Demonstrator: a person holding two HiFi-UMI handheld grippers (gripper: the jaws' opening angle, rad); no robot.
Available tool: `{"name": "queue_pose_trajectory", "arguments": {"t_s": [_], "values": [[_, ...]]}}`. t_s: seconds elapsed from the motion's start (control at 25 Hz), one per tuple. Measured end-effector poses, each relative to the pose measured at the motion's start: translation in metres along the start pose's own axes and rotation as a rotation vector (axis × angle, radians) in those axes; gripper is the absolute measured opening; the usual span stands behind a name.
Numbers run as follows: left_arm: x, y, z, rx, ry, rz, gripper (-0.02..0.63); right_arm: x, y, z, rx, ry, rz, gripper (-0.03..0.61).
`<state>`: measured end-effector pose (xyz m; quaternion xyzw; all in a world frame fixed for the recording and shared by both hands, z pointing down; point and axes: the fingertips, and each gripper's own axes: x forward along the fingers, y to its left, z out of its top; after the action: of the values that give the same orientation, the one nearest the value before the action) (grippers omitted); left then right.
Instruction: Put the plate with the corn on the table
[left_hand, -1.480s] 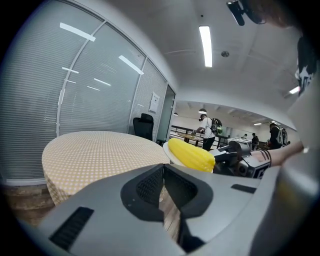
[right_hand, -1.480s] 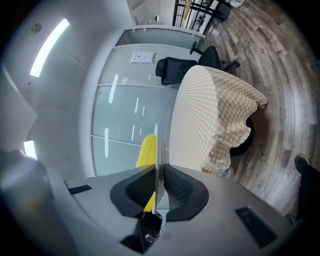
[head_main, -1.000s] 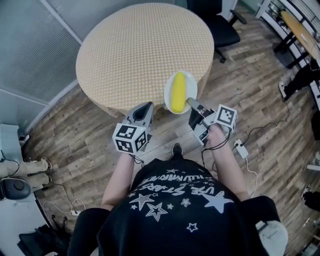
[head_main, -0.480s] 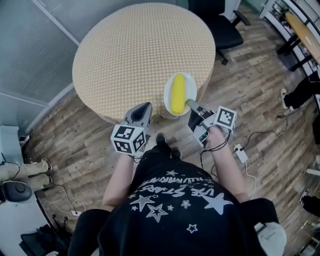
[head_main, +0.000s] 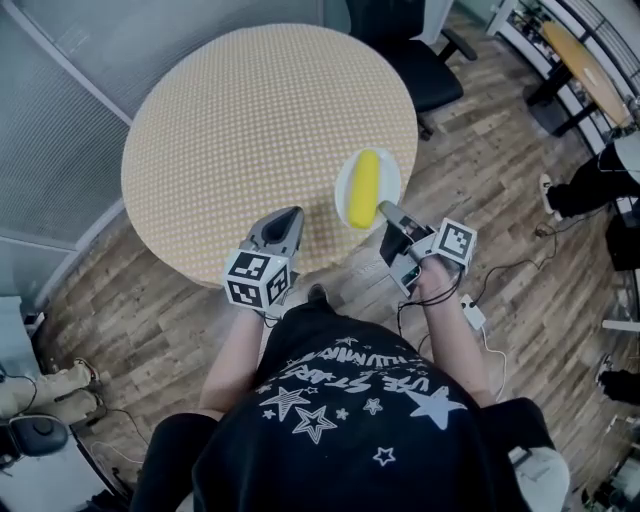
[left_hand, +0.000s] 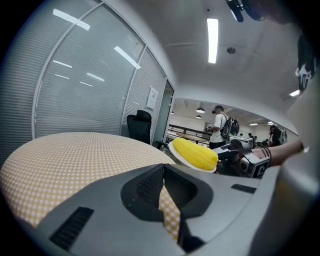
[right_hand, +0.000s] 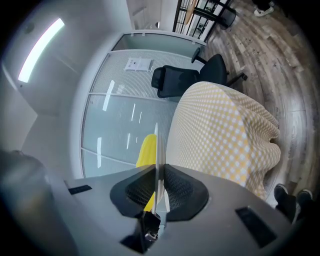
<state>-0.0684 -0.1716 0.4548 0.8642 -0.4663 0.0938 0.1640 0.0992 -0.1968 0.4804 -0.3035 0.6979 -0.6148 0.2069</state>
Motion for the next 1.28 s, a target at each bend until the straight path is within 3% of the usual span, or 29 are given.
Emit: {"name": "queue_pose_trajectory", "arguments": {"t_s": [0.4,0.64,1.28], "values": [[0.032,0.055,0.014,-0.002,-0.009,-0.038,0.008,0.042,-0.009,0.033,0.002,-0.082,-0.018,0.051],[0.048,0.081,0.034,-0.009,-0.025,-0.015,0.008,0.074,-0.016,0.062,-0.006,-0.066,-0.035,0.051],[0.158,0.13,0.079,-0.094,-0.047,0.256,0.008,0.184,-0.042,0.188,-0.053,0.233,-0.013,0.051]]}}
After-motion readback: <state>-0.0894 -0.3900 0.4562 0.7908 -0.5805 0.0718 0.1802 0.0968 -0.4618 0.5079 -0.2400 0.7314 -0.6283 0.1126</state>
